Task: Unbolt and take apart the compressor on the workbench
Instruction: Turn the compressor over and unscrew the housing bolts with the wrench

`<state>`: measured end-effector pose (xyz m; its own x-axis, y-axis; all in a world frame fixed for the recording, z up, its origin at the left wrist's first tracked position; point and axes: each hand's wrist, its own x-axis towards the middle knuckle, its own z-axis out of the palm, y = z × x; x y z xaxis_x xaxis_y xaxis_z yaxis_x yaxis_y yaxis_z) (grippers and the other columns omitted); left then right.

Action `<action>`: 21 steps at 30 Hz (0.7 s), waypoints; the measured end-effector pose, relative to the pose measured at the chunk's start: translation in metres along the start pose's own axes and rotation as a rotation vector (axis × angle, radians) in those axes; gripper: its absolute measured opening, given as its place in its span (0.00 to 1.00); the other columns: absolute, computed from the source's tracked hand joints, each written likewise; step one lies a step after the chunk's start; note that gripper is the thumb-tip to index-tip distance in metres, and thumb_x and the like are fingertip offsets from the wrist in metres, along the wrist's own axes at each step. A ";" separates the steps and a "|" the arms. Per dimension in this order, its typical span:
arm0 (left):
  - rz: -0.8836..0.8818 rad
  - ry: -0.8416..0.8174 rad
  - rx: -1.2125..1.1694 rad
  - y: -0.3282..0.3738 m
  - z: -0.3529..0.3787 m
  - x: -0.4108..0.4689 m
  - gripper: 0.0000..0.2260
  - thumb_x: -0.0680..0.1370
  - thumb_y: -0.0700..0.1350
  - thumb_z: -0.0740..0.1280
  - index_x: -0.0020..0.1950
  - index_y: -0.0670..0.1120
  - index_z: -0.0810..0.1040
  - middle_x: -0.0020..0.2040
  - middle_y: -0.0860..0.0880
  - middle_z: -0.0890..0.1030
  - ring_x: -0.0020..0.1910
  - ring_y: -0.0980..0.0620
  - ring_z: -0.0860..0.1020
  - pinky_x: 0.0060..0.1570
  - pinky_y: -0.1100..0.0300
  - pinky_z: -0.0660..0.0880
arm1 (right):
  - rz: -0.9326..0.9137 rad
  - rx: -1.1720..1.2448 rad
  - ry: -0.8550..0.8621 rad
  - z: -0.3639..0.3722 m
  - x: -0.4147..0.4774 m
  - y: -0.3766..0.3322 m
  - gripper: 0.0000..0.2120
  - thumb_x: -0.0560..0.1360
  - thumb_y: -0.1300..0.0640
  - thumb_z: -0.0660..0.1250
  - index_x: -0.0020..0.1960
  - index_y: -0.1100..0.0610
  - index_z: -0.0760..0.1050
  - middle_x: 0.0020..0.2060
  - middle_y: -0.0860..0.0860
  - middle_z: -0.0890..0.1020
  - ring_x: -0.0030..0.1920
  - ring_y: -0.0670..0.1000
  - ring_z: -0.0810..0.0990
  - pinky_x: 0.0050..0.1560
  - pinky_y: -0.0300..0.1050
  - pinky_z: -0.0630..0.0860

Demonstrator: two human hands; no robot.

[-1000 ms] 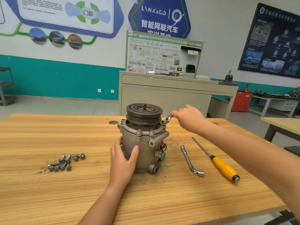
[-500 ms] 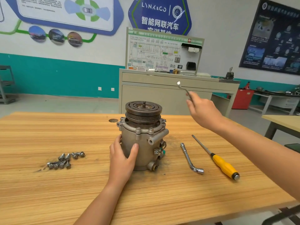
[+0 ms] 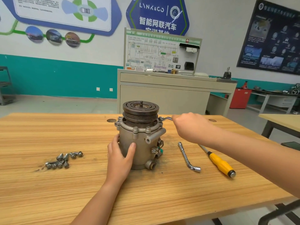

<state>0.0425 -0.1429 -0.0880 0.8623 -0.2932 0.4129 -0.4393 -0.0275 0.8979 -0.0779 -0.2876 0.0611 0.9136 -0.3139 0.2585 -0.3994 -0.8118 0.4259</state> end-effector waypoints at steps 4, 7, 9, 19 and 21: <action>-0.001 -0.003 0.003 0.000 0.000 0.000 0.28 0.77 0.51 0.65 0.74 0.48 0.60 0.69 0.47 0.64 0.68 0.50 0.64 0.68 0.54 0.61 | -0.065 -0.155 -0.049 -0.013 0.005 -0.003 0.09 0.76 0.65 0.58 0.54 0.59 0.72 0.29 0.49 0.64 0.28 0.48 0.64 0.25 0.40 0.62; -0.001 0.000 -0.004 0.000 0.000 0.000 0.28 0.77 0.51 0.65 0.74 0.48 0.60 0.67 0.48 0.64 0.67 0.50 0.65 0.67 0.56 0.62 | -0.083 -0.153 -0.073 -0.013 0.004 -0.004 0.09 0.77 0.59 0.56 0.53 0.58 0.73 0.29 0.48 0.66 0.28 0.47 0.65 0.24 0.40 0.61; 0.001 0.002 -0.007 0.001 0.000 0.000 0.28 0.76 0.51 0.66 0.74 0.48 0.60 0.66 0.48 0.64 0.67 0.50 0.65 0.67 0.56 0.62 | -0.084 -0.125 -0.102 -0.012 0.003 0.000 0.10 0.77 0.58 0.55 0.54 0.58 0.72 0.30 0.48 0.67 0.29 0.47 0.66 0.25 0.39 0.64; 0.014 0.004 -0.006 0.000 0.001 0.000 0.28 0.76 0.52 0.65 0.74 0.49 0.60 0.63 0.53 0.64 0.67 0.52 0.64 0.66 0.58 0.62 | -0.094 -0.268 -0.006 0.007 0.032 0.017 0.08 0.76 0.66 0.58 0.54 0.59 0.71 0.37 0.50 0.77 0.41 0.54 0.77 0.49 0.46 0.70; 0.014 0.000 -0.005 0.000 0.000 0.000 0.29 0.76 0.52 0.65 0.74 0.49 0.60 0.63 0.53 0.63 0.66 0.54 0.64 0.66 0.58 0.61 | -0.078 -0.206 0.052 0.020 0.046 0.016 0.09 0.76 0.67 0.58 0.55 0.60 0.69 0.46 0.52 0.80 0.48 0.55 0.79 0.62 0.48 0.65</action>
<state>0.0428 -0.1433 -0.0883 0.8562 -0.2933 0.4252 -0.4498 -0.0184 0.8930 -0.0406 -0.3253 0.0626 0.9392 -0.2242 0.2599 -0.3399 -0.7133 0.6129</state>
